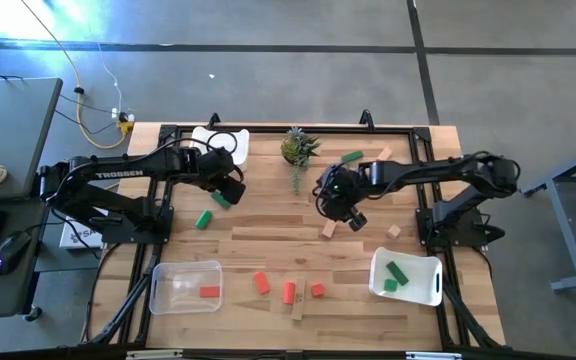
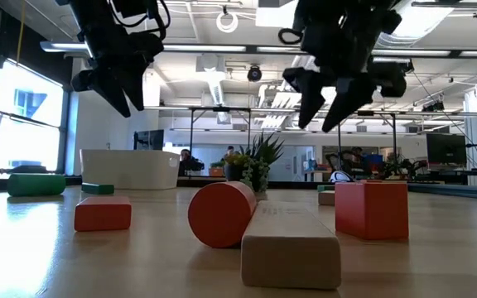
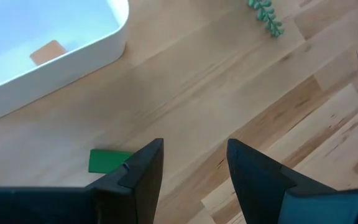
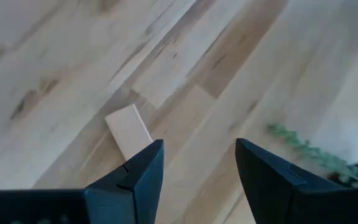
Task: Sort & place blocks by color
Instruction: Put the brown block into the top white bin
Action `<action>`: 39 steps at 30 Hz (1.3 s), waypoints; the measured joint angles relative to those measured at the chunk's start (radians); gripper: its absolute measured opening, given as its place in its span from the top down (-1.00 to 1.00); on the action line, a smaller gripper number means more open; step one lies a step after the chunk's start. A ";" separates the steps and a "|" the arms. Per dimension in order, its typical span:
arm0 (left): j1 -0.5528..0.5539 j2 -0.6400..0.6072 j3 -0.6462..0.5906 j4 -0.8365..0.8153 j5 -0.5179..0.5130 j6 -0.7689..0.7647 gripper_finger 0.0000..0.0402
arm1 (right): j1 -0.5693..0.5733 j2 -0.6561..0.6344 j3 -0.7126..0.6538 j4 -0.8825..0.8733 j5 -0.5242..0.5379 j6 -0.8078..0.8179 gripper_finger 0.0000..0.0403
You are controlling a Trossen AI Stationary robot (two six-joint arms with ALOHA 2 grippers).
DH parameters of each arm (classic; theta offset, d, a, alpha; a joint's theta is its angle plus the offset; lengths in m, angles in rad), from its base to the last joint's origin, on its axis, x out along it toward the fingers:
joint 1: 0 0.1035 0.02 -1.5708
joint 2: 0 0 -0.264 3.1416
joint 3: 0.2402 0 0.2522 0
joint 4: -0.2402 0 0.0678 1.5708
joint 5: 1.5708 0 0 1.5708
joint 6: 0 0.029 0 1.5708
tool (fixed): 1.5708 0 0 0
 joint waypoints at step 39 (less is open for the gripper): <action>0.000 0.000 0.000 -0.001 -0.020 0.001 0.18 | 0.082 0.291 0.002 -0.020 0.061 0.041 0.52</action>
